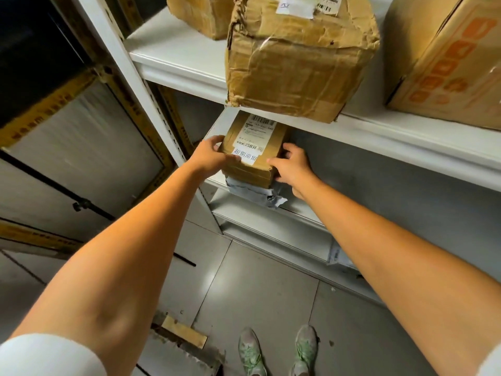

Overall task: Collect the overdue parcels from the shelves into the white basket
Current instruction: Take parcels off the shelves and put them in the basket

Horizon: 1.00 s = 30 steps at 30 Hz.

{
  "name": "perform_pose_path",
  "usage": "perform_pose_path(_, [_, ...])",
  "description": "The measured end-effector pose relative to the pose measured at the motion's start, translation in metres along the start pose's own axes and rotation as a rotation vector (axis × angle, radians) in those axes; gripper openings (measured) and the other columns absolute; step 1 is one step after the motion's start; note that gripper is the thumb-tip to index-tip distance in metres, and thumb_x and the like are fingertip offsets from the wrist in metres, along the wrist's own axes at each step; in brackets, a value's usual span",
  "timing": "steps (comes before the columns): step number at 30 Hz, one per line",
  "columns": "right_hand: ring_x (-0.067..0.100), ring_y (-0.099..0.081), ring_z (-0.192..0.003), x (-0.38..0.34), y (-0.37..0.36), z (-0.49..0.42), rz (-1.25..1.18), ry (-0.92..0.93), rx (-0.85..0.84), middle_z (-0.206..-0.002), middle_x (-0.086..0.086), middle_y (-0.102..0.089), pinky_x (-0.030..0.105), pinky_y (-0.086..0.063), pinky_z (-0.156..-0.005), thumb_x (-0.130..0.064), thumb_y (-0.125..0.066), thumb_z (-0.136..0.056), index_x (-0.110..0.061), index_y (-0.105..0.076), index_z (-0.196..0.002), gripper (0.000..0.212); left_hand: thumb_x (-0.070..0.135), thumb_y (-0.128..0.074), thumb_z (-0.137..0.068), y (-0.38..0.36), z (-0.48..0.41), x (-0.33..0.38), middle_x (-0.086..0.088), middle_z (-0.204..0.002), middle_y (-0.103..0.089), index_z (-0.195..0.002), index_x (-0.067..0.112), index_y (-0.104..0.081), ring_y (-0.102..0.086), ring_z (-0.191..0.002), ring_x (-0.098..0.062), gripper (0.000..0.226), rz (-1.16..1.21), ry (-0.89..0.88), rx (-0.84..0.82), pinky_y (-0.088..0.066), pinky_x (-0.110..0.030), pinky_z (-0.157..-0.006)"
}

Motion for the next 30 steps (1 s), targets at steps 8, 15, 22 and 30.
perform_pose_path(8, [0.027, -0.05, -0.129, 0.014, 0.016, 0.021, -0.018, 0.005, -0.047, -0.15, 0.011, -0.042, 0.045, -0.052, -0.098, -0.002, -0.072, -0.084, -0.015, -0.037, -0.149, 0.075, 0.01, -0.081, -0.078, -0.014, 0.022, -0.022, -0.011, -0.126, -0.061, -0.123, 0.016, -0.047, -0.064, -0.111, -0.026, 0.057, 0.292, 0.058, -0.066, -0.056, -0.04, -0.094])
perform_pose_path(15, [0.026, -0.048, -0.13, 0.015, 0.074, 0.052, 0.024, 0.045, 0.016, -0.151, 0.008, -0.039, 0.048, -0.051, -0.099, -0.003, -0.073, -0.082, -0.02, -0.039, -0.148, 0.077, -0.002, -0.078, -0.077, -0.063, 0.041, 0.007, -0.007, -0.119, -0.063, -0.143, 0.02, -0.046, -0.068, -0.1, -0.021, 0.076, 0.296, 0.023, -0.158, -0.059, -0.032, -0.082])
perform_pose_path(22, [0.027, -0.052, -0.127, 0.055, 0.18, 0.107, 0.004, -0.004, 0.179, -0.147, 0.01, -0.046, 0.049, -0.047, -0.104, -0.004, -0.076, -0.08, -0.017, -0.043, -0.147, 0.075, -0.004, -0.077, -0.078, -0.168, 0.073, 0.048, -0.009, -0.116, -0.068, -0.137, 0.016, -0.053, -0.069, -0.093, -0.022, 0.066, 0.307, -0.02, -0.365, -0.06, -0.028, -0.071])
perform_pose_path(30, [0.027, -0.049, -0.13, 0.121, 0.299, 0.2, -0.084, -0.091, 0.381, -0.151, 0.011, -0.042, 0.048, -0.045, -0.106, -0.001, -0.074, -0.082, -0.014, -0.041, -0.147, 0.074, -0.006, -0.077, -0.078, -0.303, 0.139, 0.088, -0.009, -0.115, -0.064, -0.141, 0.016, -0.052, -0.068, -0.093, -0.02, 0.072, 0.21, -0.08, -0.6, -0.057, -0.024, -0.07])
Point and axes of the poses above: each hand's wrist, its own z-axis away from the middle knuckle, its own y-axis out of the back of the hand, x = y × z, the point moved 9 cm from there along -z, towards the middle knuckle
